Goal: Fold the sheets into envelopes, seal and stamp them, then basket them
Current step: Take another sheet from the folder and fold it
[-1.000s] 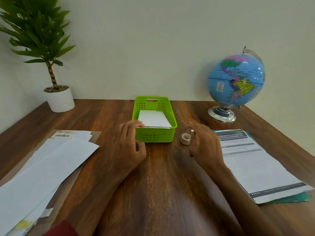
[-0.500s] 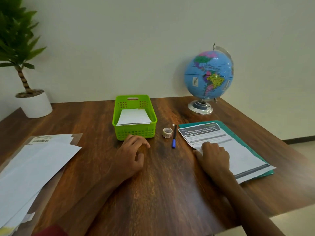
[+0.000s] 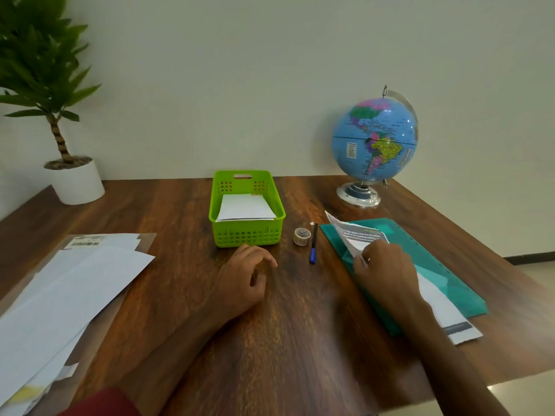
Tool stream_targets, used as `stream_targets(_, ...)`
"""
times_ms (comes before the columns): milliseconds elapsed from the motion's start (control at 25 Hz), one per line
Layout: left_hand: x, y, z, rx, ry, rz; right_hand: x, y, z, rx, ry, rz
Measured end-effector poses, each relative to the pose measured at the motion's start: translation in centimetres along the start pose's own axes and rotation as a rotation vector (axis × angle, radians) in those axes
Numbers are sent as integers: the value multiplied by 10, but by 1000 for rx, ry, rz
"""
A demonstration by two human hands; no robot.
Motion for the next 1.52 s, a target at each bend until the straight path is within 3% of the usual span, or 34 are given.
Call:
stream_targets(160,0,-12,6,216,-7,195,29,-50,3,-114,18,109)
stream_targets(360,0,-25,-21,1009,-211,537,82,-120,-28,-144,-4,343)
stream_targets(440,3,-29,-27,1127,-239,607,92,-135,-55,-121,-78,380)
stream_targets(640,4,-55,-24,793,-136,541,101,-147,-96,-196,-202,468)
stream_targets(840,-2,-77,1,726,-61,535,46,-104,-45,-470,66,490)
stream_targets(960,0,-93,14,710,-43,565,10,-70,-26,-560,246,350)
stream_targets(1080,1,-100,17,749,-38,583,-10,-58,-54,-699,17,193)
stream_targets(1200,2,-100,16,760,-46,589,-10,-60,-78,-921,-188,176)
stream_targets(1360,0,-94,16,842,-37,576,-6,-56,-74,-1186,-185,175)
stream_targets(1520,-2,-92,17,931,-63,588,-9,-46,-74,-1258,-136,111)
Point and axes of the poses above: each hand's wrist, its own x-axis away from the middle knuckle, its own z-axis out of the back of the hand, y = z × x, the point moved 8 cm from there along -x, towards the middle knuckle, and after that the axes turned 11 degrees about -x, right-handed, at the moved point
